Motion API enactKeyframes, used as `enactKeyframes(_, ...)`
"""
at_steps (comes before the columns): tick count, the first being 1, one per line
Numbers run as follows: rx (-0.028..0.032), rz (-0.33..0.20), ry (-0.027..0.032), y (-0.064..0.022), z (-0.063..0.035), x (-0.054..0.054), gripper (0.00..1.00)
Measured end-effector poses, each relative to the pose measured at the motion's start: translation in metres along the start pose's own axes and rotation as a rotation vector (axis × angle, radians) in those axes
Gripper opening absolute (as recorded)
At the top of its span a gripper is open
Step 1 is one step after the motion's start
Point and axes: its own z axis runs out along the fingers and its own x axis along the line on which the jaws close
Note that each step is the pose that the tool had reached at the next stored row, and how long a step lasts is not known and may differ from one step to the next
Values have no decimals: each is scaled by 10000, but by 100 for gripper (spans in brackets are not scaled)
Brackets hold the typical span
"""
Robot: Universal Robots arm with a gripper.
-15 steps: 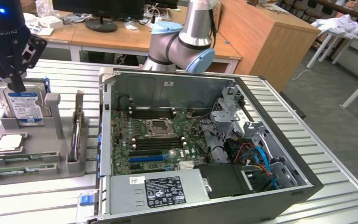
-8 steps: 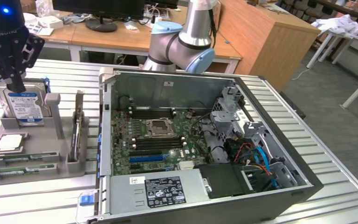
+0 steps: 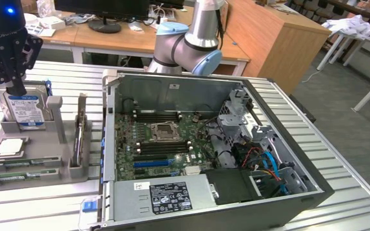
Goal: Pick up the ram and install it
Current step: 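Pick up the ram and move it above insertion slot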
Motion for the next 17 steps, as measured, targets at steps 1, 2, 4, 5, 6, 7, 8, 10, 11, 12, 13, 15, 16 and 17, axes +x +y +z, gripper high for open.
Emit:
enactKeyframes(1,1,-180,8,0,0,0,11)
enactKeyframes(2,3,-360,16,0,1,0,11)
enactKeyframes(4,6,-719,32,0,2,0,11)
enactKeyframes(5,8,-898,41,0,3,0,11)
enactKeyframes(6,9,-1088,52,0,3,0,11)
enactKeyframes(7,12,-1269,59,0,4,0,11)
enactKeyframes(8,13,-1448,69,0,4,0,11)
enactKeyframes(10,17,-1808,87,0,5,0,11)
enactKeyframes(11,19,-1987,97,0,6,0,11)
enactKeyframes(12,22,-2167,106,0,6,0,11)
enactKeyframes(13,24,-2364,116,0,7,0,11)
enactKeyframes(15,28,-2722,134,0,8,0,11)
enactKeyframes(16,30,-2902,143,0,9,0,11)
enactKeyframes(17,32,-3081,152,0,9,0,11)
